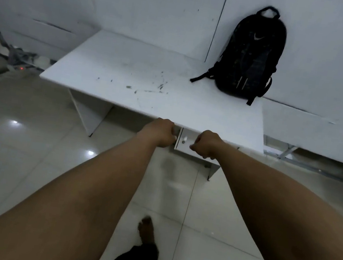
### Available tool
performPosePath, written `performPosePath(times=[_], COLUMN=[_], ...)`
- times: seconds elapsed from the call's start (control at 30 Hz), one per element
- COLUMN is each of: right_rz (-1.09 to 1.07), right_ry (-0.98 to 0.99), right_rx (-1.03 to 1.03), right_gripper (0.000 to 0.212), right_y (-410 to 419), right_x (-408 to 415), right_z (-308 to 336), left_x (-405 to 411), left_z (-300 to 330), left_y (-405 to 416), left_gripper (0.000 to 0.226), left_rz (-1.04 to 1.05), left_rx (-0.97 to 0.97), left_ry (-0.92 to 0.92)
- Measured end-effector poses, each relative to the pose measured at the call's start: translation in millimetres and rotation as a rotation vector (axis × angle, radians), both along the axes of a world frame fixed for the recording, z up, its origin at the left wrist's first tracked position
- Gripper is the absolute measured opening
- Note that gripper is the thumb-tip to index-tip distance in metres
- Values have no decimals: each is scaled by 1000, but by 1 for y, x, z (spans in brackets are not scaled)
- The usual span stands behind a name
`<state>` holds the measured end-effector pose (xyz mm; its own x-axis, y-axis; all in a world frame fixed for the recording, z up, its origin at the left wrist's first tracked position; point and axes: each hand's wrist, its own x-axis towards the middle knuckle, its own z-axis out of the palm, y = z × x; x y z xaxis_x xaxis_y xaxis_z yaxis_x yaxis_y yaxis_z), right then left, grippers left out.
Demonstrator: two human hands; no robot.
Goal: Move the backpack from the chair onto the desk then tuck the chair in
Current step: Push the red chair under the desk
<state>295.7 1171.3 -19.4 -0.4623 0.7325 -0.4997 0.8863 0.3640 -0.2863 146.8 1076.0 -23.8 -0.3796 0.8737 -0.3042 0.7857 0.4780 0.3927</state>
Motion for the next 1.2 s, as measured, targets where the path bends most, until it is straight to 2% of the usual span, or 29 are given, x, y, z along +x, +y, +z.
performPosePath(times=[0.13, 0.27, 0.53, 0.83, 1.03, 1.2], right_rz=[39, -8, -15, -80, -118, -133], right_ry=[-28, -70, -39, -25, -22, -12], right_rx=[-21, -131, -140, -68, -90, -109], right_gripper=[39, 45, 46, 42, 45, 43], right_y=[-68, -133, -257, -413, -519, -566], right_x=[29, 56, 53, 50, 65, 71], right_z=[-9, -10, 1, 2, 10, 12], left_x=[29, 53, 55, 54, 71, 83], left_z=[-11, -17, -8, 3, 4, 6], left_y=[-79, -153, -276, -411, -503, -539], left_gripper=[28, 34, 35, 34, 33, 33], left_rz=[32, 40, 62, -71, -152, -148], left_rx=[-17, -71, -47, -6, -3, 14], left_ry=[-8, -52, -26, 54, 63, 63])
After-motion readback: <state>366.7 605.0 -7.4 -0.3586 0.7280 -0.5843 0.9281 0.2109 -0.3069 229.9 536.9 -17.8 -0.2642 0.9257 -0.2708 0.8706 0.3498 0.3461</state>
